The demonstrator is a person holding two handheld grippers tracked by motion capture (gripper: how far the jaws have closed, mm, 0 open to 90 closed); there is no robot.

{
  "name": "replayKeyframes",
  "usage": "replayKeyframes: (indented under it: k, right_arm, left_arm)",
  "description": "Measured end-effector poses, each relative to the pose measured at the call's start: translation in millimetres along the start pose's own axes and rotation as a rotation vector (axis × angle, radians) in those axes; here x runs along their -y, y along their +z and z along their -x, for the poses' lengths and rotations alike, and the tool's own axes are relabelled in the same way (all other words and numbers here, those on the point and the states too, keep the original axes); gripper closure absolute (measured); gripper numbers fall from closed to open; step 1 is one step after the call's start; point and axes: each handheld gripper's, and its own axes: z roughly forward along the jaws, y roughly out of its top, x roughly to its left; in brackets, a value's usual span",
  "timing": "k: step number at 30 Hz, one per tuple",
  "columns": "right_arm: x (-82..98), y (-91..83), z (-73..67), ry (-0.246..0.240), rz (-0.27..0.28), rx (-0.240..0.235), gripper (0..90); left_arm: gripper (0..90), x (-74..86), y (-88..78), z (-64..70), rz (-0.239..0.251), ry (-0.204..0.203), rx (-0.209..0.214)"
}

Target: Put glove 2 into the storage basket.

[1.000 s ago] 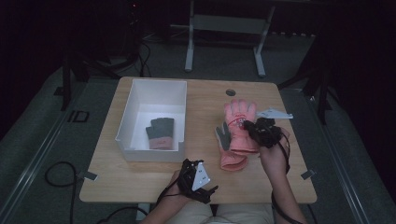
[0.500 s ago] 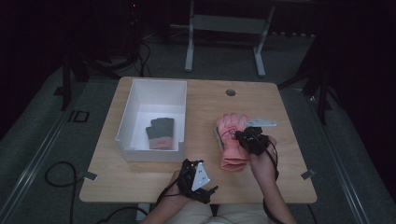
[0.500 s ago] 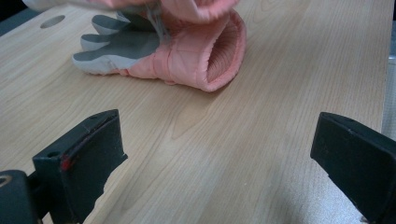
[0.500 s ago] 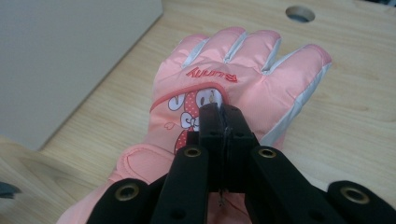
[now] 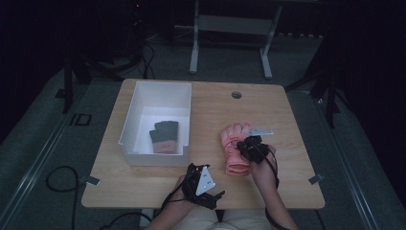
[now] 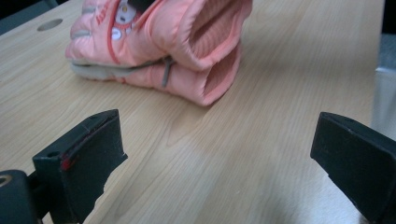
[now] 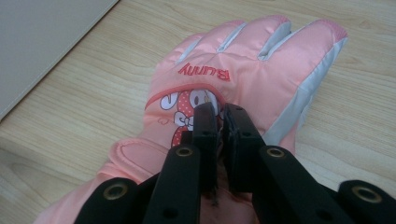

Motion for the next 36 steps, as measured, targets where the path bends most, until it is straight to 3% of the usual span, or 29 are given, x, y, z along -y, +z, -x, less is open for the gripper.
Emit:
replayKeyframes:
  k: [5, 8, 11, 13, 19, 21, 23, 28, 31, 33, 36]
  right_arm:
    - [-2.7, -5.8, 2.1, -0.002, 0.013, -0.020, 77.3]
    - [-7.2, -18.4, 5.9, -0.012, 0.037, -0.043, 71.6]
    - [-12.6, -32.3, 15.8, -0.023, 0.065, -0.054, 69.4]
    - [-17.5, -39.0, 24.6, -0.021, 0.077, -0.034, 69.4]
    - [-35.2, -48.0, 34.5, -0.045, 0.096, -0.045, 66.1]
    - [-38.2, -45.6, 32.5, -0.061, 0.095, -0.050, 64.2]
    - [-38.4, -37.6, 31.6, -0.061, 0.078, -0.059, 63.6]
    - [-28.6, -18.6, 32.9, -0.046, 0.030, -0.079, 58.5]
    - [-17.9, -4.3, 34.7, -0.065, -0.039, -0.089, 53.5]
    - [-12.2, 0.5, 40.1, -0.059, -0.050, -0.085, 51.6]
    - [-3.6, 5.2, 50.2, -0.057, -0.062, -0.085, 49.8]
  left_arm:
    - [2.3, -14.9, -6.4, -4.4, 0.065, -0.030, 0.026]
    - [3.9, -28.7, -12.2, -9.8, 0.102, -0.047, 0.033]
    - [4.2, -48.2, -15.2, -14.8, 0.103, -0.023, 0.008]
    - [4.2, -63.8, -14.7, -19.7, 0.091, -0.016, -0.033]
    - [7.8, -102.6, 3.0, -48.8, 0.030, -0.130, -0.037]
    - [9.4, -113.6, 13.3, -58.5, 0.000, -0.137, -0.042]
    - [12.7, -120.7, 26.4, -67.6, -0.036, -0.133, -0.075]
    - [14.8, -116.7, 54.1, -84.1, -0.111, -0.197, -0.079]
    - [14.9, -110.3, 64.9, -89.4, -0.149, -0.243, -0.067]
    - [15.8, -105.7, 70.1, -92.0, -0.175, -0.258, -0.065]
    - [16.4, -97.6, 76.1, -97.5, -0.197, -0.320, -0.045]
